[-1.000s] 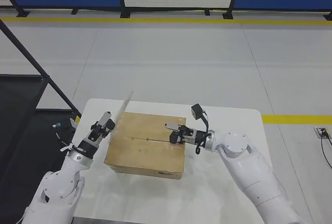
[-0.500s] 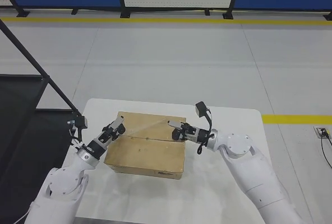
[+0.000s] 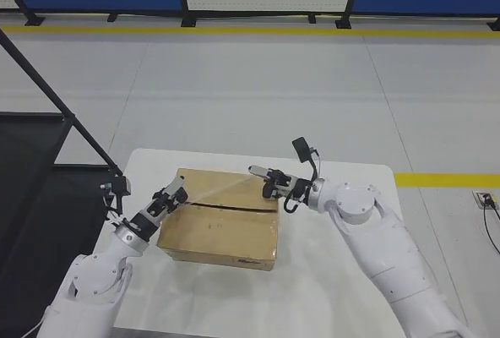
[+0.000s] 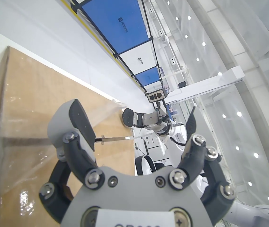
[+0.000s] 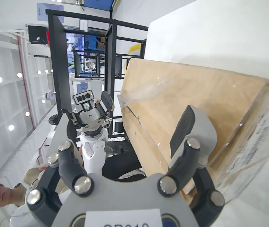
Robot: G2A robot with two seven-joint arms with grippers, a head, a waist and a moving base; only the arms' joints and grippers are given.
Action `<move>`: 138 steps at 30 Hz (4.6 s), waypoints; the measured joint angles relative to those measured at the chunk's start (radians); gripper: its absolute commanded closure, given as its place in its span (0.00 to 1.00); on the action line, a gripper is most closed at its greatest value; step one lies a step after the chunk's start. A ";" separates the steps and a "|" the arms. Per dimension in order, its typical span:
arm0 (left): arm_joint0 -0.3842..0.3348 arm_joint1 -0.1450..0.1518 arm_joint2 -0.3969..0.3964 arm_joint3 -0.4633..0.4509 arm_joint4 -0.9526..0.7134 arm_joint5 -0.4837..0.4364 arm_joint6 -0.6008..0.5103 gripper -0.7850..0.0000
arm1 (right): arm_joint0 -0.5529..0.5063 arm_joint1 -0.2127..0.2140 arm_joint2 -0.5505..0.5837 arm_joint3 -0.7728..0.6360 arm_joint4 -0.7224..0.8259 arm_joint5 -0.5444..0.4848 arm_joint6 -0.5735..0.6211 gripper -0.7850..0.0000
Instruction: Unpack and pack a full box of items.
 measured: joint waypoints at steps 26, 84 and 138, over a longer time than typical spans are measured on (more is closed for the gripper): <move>0.010 0.000 -0.039 0.006 -0.024 -0.024 0.010 0.00 | 0.232 -0.081 -0.125 0.319 0.060 0.170 0.050 0.63; -0.077 0.009 0.005 0.137 -0.011 -0.019 -0.191 0.00 | -0.316 0.039 0.053 -0.441 -0.286 0.143 -0.108 0.98; -0.079 0.013 0.023 0.149 -0.034 -0.038 -0.174 0.00 | -0.005 -0.013 -0.085 -0.101 -0.207 0.111 0.091 1.00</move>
